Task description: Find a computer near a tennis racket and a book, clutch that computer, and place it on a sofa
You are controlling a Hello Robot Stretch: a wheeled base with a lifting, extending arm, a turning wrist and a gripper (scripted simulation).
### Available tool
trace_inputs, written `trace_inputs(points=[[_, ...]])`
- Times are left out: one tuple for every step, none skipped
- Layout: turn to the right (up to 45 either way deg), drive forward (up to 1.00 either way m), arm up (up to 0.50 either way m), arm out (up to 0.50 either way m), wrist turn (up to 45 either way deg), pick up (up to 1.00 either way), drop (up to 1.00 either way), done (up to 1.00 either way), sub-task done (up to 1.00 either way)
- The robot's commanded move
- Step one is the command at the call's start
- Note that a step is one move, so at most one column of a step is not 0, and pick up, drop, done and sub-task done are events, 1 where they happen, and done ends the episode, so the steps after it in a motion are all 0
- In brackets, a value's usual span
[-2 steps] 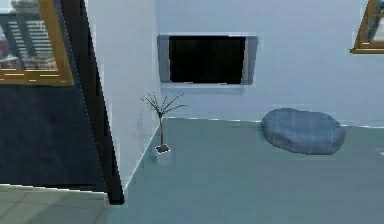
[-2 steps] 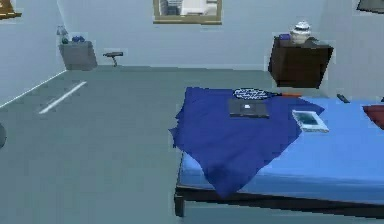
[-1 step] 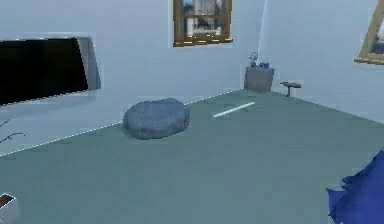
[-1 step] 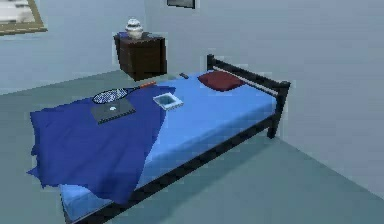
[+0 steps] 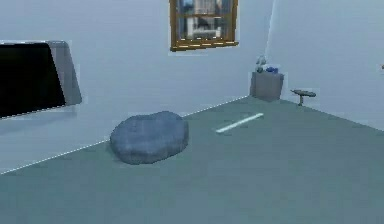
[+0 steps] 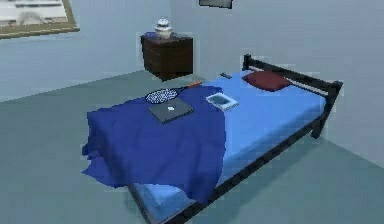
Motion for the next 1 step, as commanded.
trace_inputs(points=[[9.0, 0.00, 0.00, 0.00, 0.0, 0.00, 0.00, 0.00, 0.00]])
